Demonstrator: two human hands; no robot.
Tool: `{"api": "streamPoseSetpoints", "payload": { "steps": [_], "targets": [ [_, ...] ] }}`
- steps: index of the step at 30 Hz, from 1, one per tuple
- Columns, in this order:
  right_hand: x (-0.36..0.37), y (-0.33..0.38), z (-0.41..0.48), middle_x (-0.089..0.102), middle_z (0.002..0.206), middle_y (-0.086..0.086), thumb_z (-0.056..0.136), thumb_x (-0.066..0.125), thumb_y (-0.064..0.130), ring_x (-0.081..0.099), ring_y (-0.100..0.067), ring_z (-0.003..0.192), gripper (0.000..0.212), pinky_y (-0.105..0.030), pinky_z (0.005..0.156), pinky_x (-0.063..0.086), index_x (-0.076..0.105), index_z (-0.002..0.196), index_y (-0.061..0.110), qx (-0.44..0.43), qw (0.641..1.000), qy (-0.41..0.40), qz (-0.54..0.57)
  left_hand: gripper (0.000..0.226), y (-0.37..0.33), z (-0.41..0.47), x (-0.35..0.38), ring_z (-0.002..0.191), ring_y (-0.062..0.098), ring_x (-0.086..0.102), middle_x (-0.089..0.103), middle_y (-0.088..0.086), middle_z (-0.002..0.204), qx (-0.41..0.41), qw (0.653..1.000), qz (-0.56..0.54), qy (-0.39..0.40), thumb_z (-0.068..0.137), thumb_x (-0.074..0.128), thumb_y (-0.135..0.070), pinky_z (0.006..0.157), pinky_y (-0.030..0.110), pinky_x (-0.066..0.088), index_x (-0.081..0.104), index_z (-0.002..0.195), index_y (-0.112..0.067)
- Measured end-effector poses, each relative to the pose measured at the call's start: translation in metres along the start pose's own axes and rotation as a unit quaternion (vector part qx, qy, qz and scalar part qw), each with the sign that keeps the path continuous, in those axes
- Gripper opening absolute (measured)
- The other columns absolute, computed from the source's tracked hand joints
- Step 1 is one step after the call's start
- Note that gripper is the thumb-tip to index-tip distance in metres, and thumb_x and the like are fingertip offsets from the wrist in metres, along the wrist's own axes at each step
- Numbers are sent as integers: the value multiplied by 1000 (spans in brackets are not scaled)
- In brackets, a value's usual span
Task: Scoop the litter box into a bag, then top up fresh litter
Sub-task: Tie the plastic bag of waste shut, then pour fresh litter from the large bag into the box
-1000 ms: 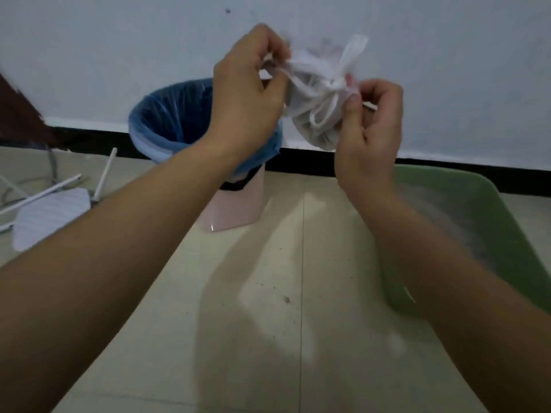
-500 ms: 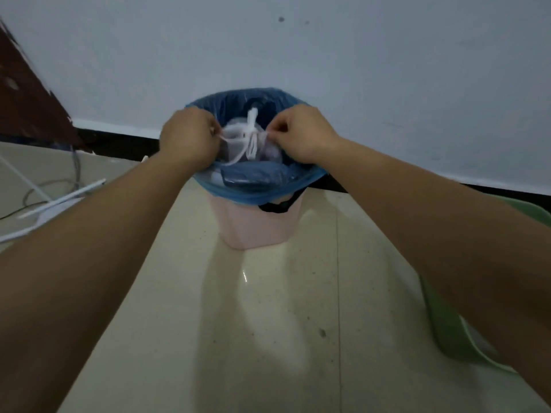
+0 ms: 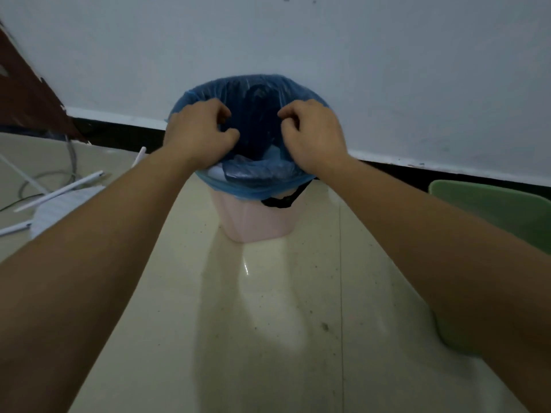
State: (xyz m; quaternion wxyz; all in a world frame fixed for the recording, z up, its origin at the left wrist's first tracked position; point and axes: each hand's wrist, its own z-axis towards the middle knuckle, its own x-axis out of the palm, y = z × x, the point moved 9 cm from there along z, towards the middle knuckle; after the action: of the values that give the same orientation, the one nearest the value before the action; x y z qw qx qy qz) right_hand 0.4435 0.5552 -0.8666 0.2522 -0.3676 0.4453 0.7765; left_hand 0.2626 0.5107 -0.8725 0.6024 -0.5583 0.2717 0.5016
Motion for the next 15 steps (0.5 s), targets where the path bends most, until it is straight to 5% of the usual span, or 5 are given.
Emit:
{"api": "streamPoseSetpoints", "payload": {
  "steps": [3,6,12,15],
  "targets": [
    [-27,-4,-34,46,139,-7,101,47,30,46,-16,126,40,-30,107,39,54,136,12,-59,998,-19,27,38,-31,-20,-26,110,36,51,58,17,121,73,983,108,-132,96,45,-35,89,47,42,56,121,-9],
    [-69,-38,-77,40,148,-10,100,46,39,39,-23,135,49,-37,110,34,47,142,13,-87,995,-8,-44,40,-81,-55,-43,116,33,48,53,14,130,141,962,67,-224,98,41,-35,94,46,37,55,125,-9],
    [-139,-172,-158,33,153,-19,95,37,53,33,-35,140,69,-47,114,32,41,146,7,30,987,20,-156,56,-180,-106,44,141,36,26,27,20,154,266,951,136,-74,98,34,-45,109,54,29,41,141,-9],
    [-153,-228,-184,25,158,-18,91,30,58,29,-35,144,76,-50,113,32,34,149,9,97,977,48,-186,64,-204,-120,96,147,30,11,12,16,160,253,949,186,15,99,22,-52,117,50,19,26,150,-13]
  ]
}}
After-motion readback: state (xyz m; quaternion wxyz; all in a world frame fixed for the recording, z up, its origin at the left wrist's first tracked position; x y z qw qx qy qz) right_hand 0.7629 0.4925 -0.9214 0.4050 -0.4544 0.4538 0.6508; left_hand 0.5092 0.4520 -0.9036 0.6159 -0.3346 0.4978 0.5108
